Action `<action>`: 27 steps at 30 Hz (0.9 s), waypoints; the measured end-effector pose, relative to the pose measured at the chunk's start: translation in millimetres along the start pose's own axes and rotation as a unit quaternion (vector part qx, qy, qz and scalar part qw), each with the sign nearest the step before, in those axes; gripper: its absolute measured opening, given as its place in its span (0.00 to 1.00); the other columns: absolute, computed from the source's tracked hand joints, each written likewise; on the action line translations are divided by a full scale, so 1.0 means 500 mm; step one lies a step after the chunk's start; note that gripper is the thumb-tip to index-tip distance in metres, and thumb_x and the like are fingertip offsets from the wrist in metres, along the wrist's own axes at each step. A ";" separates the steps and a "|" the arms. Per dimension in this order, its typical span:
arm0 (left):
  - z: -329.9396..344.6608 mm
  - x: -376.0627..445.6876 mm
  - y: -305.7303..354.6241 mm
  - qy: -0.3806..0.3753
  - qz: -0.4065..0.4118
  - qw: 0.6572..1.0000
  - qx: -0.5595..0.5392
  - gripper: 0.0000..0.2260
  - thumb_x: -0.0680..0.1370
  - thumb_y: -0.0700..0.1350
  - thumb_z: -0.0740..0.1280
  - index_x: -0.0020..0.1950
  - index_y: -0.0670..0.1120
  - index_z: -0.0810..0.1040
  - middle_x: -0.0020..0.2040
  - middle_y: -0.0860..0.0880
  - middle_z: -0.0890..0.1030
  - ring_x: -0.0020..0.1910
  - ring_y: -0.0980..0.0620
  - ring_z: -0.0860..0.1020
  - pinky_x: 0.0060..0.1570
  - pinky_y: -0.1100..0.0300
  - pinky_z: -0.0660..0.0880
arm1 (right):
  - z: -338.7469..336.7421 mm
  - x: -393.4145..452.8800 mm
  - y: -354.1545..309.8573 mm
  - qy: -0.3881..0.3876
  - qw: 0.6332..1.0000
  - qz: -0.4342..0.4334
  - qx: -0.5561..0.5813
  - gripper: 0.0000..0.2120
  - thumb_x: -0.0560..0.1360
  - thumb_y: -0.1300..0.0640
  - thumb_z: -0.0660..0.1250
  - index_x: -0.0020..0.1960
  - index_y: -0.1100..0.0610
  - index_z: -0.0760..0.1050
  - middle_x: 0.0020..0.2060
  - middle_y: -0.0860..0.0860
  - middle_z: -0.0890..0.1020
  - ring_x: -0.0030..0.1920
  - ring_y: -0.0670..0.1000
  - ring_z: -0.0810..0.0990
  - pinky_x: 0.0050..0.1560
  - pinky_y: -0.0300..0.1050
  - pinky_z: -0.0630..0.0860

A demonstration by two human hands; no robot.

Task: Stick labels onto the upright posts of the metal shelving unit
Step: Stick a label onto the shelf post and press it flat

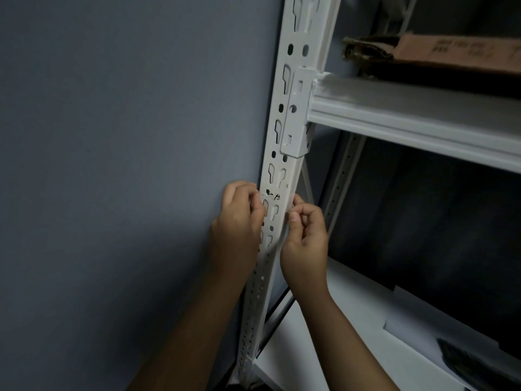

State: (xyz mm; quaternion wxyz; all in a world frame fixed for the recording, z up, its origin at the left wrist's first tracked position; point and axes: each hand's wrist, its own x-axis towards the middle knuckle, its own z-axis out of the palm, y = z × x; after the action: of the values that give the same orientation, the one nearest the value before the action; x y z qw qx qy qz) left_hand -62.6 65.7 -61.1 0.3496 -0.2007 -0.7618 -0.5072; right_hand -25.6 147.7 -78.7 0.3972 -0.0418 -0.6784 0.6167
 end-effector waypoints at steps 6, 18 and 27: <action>-0.026 -0.013 0.009 0.008 -0.004 0.996 -0.087 0.03 0.77 0.40 0.64 0.48 0.42 0.77 0.49 0.55 0.74 0.43 0.58 0.77 0.40 0.64 0.77 | -0.001 -0.022 -0.042 0.018 1.000 0.004 0.002 0.11 0.79 0.66 0.60 0.44 0.52 0.72 0.61 0.46 0.75 0.56 0.29 0.74 0.53 0.25 0.70; -0.136 -0.063 0.107 -0.099 -0.244 0.911 -0.316 0.06 0.77 0.38 0.65 0.43 0.46 0.79 0.32 0.55 0.81 0.31 0.62 0.78 0.31 0.67 0.76 | -0.018 -0.107 -0.157 -0.022 0.973 0.118 0.197 0.07 0.75 0.68 0.66 0.46 0.59 0.81 0.37 0.49 0.85 0.42 0.46 0.84 0.50 0.41 0.81; -0.170 -0.074 0.120 -0.090 -0.229 0.928 -0.279 0.09 0.75 0.38 0.67 0.39 0.50 0.78 0.30 0.58 0.80 0.29 0.64 0.77 0.29 0.69 0.74 | -0.017 -0.140 -0.175 -0.020 0.994 0.061 0.093 0.05 0.75 0.65 0.67 0.46 0.59 0.81 0.39 0.49 0.85 0.42 0.46 0.84 0.49 0.40 0.81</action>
State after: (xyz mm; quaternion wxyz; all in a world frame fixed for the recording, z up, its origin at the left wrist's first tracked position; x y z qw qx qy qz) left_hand 29.9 14.3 -30.1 0.0843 -0.1548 -0.6432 -0.7452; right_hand 65.0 95.5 -37.3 0.3474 -0.0332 -0.6220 0.7009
